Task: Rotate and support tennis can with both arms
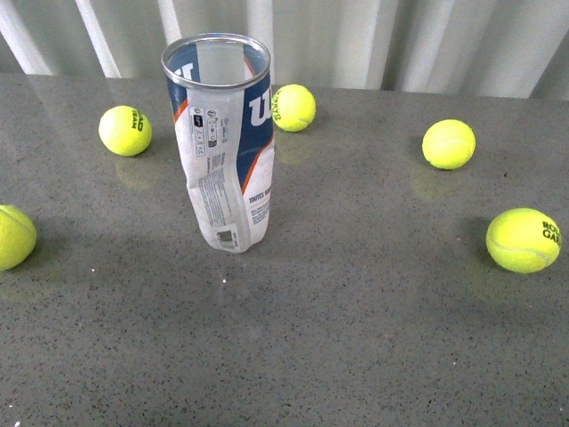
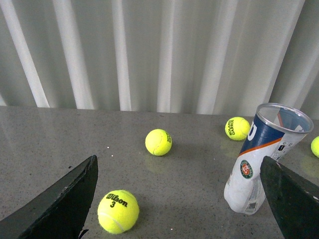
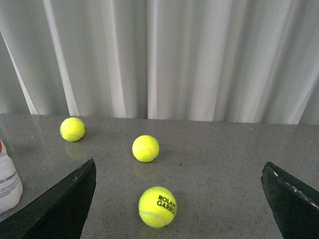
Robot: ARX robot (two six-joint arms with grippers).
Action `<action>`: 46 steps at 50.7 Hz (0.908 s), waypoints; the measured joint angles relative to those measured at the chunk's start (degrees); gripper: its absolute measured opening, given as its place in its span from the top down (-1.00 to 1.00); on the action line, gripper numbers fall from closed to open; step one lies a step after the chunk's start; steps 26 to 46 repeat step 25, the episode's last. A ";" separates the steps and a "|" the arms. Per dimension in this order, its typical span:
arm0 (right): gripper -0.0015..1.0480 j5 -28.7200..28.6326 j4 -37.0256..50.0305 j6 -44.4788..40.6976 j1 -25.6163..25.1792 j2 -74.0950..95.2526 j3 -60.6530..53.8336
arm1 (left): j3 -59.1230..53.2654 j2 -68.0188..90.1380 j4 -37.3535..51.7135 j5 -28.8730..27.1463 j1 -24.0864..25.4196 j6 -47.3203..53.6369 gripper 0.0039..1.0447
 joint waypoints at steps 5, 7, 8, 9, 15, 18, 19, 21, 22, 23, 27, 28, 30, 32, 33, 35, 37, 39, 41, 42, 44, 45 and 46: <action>-0.87 0.00 0.00 -0.02 0.00 0.00 0.00 | 0.00 0.00 0.00 0.00 0.00 0.00 -0.88; -0.87 0.00 0.00 0.00 0.00 0.00 0.00 | 0.00 0.00 0.00 0.00 0.00 0.00 -0.88; -0.87 0.00 0.00 0.00 0.00 0.00 0.00 | 0.00 0.00 0.00 0.00 0.00 0.00 -0.88; -0.87 0.00 0.00 -0.02 0.00 0.00 0.00 | 0.00 0.00 0.00 0.00 0.00 0.00 -0.88; -0.87 0.00 0.00 0.00 0.00 0.00 0.00 | 0.00 0.00 0.00 0.00 0.00 0.00 -0.88; -0.87 0.00 0.00 0.00 0.00 0.00 0.00 | 0.00 0.00 0.00 0.00 0.00 0.00 -0.88; -0.87 0.00 0.00 -0.02 0.00 0.00 0.00 | 0.00 0.00 0.00 0.00 0.00 0.00 -0.88; -0.87 0.00 0.00 0.00 0.00 0.00 0.00 | 0.00 0.00 0.00 0.00 0.00 0.00 -0.88; -0.87 0.00 0.00 -0.02 0.00 0.00 0.00 | 0.00 0.00 0.00 0.00 0.00 0.00 -0.88; -0.87 0.00 0.00 -0.02 0.00 0.00 0.00 | 0.00 0.00 0.00 0.00 0.00 0.00 -0.88; -0.87 0.00 0.00 0.00 0.00 0.00 0.00 | 0.00 0.00 0.00 0.00 0.00 0.00 -0.88; -0.87 0.00 0.00 0.00 0.00 0.00 0.00 | 0.00 0.00 0.00 0.00 0.00 0.00 -0.88; -0.87 0.00 0.00 0.00 0.00 0.00 0.00 | 0.00 0.00 0.00 0.00 0.00 0.00 -0.88; -0.87 0.00 0.00 0.00 0.00 0.00 0.00 | 0.00 0.00 0.00 0.00 0.00 0.00 -0.88; -0.87 0.00 0.00 0.00 0.00 0.00 0.00 | 0.00 0.00 0.00 0.00 0.00 0.00 -0.88; -0.87 0.00 0.00 0.00 0.00 0.00 0.00 | 0.00 0.00 0.00 0.00 0.00 0.00 -0.88; -0.87 0.00 0.00 0.00 0.00 0.00 0.00 | 0.00 0.00 0.00 0.00 0.00 0.00 -0.88; -0.87 0.00 0.00 0.00 0.00 0.00 0.00 | 0.00 0.00 0.00 0.00 0.00 0.00 -0.88; -0.87 0.00 0.00 0.00 0.00 0.00 0.00 | 0.00 0.00 0.00 0.00 0.00 0.00 -0.88; -0.87 0.00 0.00 0.00 0.00 0.00 0.00 | 0.00 0.00 0.00 0.00 0.00 0.00 -0.88; -0.87 0.00 0.00 0.00 0.00 0.00 0.00 | 0.00 0.00 0.00 0.00 0.00 0.00 -0.88; -0.87 0.00 0.00 0.00 0.00 0.00 0.00 | 0.00 0.00 0.00 0.00 0.00 0.00 -0.88; -0.87 0.00 0.00 0.00 0.00 0.00 0.00 | 0.00 0.00 0.00 0.00 0.00 0.00 -0.88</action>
